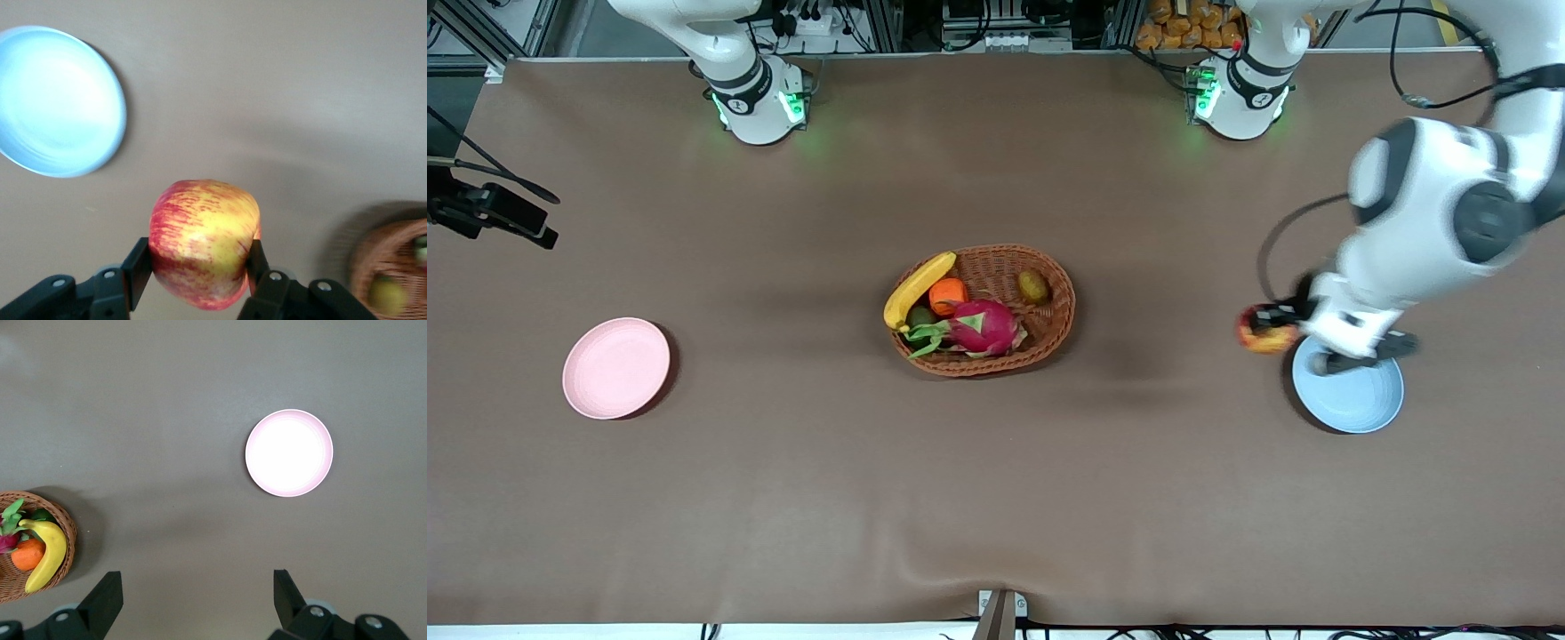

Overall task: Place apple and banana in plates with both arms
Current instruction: 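Carry the apple with the left gripper and lower it onto the blue plate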

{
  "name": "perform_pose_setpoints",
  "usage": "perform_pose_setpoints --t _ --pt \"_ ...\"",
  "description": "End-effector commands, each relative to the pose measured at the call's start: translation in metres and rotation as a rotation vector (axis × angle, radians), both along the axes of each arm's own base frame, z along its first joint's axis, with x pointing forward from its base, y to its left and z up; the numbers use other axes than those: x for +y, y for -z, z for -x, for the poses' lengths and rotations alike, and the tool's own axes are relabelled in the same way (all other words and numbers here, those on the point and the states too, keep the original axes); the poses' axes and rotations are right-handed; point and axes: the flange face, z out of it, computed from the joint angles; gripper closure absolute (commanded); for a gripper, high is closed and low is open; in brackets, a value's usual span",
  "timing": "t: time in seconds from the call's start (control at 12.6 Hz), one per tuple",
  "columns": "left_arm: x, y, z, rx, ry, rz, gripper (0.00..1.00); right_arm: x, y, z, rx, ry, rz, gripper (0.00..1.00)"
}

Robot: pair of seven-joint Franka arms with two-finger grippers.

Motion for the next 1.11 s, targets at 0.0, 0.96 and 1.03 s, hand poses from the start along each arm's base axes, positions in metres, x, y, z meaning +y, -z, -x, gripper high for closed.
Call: perform_pose_setpoints --t 0.0,0.96,1.03 --pt "0.090 0.025 -0.009 -0.003 0.123 0.035 1.00 -0.001 -0.002 0.001 0.004 -0.009 0.004 0.00" --pt "0.273 0.202 -0.017 -0.203 0.240 0.461 1.00 0.034 0.023 -0.025 -0.005 -0.090 -0.051 0.00" --pt "0.282 0.214 -0.013 -0.207 0.222 0.486 1.00 0.049 0.039 -0.035 0.005 -0.113 -0.043 0.00"
